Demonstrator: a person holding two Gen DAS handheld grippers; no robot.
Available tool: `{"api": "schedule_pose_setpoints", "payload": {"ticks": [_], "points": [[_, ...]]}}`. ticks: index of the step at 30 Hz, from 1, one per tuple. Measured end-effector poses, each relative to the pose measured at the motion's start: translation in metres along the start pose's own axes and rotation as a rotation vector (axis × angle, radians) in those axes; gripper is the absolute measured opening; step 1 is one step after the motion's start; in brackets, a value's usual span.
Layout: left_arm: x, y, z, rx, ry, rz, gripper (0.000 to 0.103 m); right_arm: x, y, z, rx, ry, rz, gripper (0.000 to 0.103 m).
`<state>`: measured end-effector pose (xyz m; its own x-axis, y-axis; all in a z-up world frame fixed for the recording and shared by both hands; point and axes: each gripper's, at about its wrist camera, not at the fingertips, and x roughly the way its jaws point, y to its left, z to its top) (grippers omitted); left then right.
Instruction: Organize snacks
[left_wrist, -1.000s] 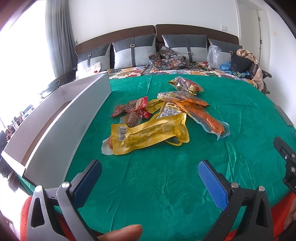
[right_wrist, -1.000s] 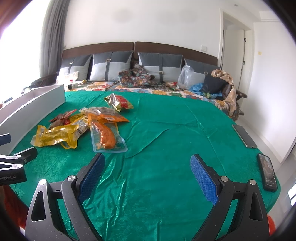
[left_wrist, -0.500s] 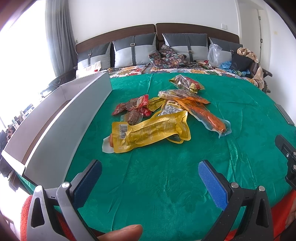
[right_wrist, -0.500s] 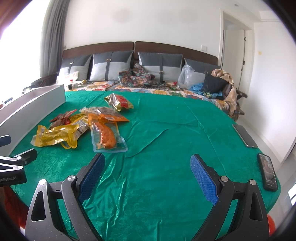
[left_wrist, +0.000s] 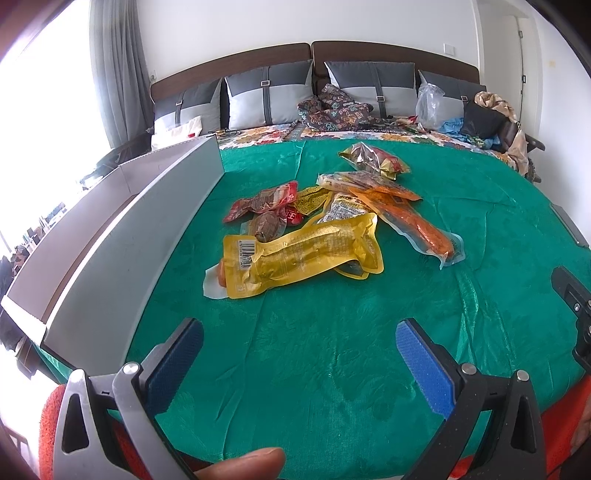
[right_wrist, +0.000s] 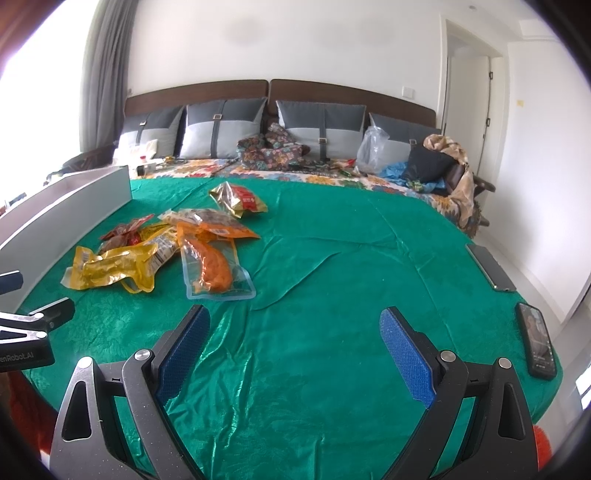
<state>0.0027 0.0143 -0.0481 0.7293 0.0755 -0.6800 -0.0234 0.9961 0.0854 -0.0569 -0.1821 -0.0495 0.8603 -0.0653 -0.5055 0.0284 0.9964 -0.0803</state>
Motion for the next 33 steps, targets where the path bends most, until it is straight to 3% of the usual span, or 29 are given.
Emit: {"api": "schedule_pose_setpoints", "payload": {"ticks": [24,33], "points": [[0.022,0.011,-0.009,-0.034,0.081,0.005,0.103,0.008,-0.001,-0.004,0.008,0.033,0.015,0.095],[0.053,0.024,-0.017,-0.076,0.174,-0.015,0.103,0.046,-0.03,-0.029,0.131,0.229,0.005,0.095]]}}
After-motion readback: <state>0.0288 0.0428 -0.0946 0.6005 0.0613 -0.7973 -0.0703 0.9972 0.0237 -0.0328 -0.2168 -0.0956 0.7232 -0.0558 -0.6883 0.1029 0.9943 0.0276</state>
